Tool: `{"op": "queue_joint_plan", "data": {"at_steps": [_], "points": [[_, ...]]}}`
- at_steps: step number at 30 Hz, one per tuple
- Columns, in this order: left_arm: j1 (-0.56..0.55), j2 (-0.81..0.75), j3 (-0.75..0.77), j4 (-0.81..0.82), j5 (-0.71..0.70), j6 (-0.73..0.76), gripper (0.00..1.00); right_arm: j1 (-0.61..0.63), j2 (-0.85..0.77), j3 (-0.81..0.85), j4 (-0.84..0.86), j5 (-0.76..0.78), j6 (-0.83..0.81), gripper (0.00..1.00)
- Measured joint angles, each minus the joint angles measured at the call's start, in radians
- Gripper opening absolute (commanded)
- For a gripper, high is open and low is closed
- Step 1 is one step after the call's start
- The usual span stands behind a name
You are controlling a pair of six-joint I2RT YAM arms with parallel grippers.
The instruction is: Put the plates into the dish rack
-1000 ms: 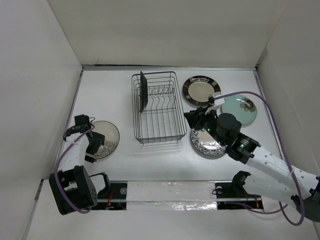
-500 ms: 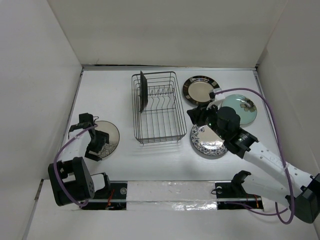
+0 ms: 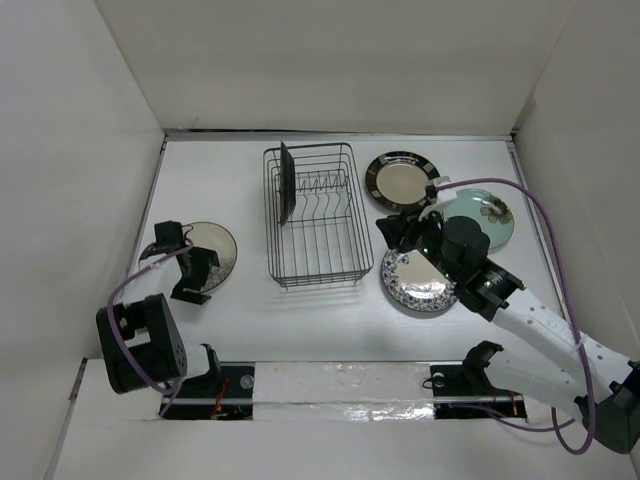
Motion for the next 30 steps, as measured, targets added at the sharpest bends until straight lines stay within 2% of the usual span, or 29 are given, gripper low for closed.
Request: {"op": "queue_joint_plan", "data": {"at_steps": [7,13,20,27,30], "points": [[0.000,0.233,0.162,0.233,0.045,0.029,0.76,0.000,0.047,0.000,0.001,-0.001,0.000,0.41],[0.011,0.143,0.050,0.369,0.036,0.030,0.76,0.000,0.087,-0.001,0.012,-0.002,0.000,0.41],[0.127,0.038,-0.065,0.423,0.052,0.013,0.75,0.000,0.136,-0.001,0.026,-0.011,0.000,0.41],[0.206,0.147,-0.065,0.631,0.144,0.012,0.64,0.000,0.146,-0.001,0.032,-0.020,0.000,0.41],[0.210,0.191,-0.072,0.737,0.175,0.003,0.64,0.000,0.145,-0.001,0.033,-0.020,0.000,0.41]]}}
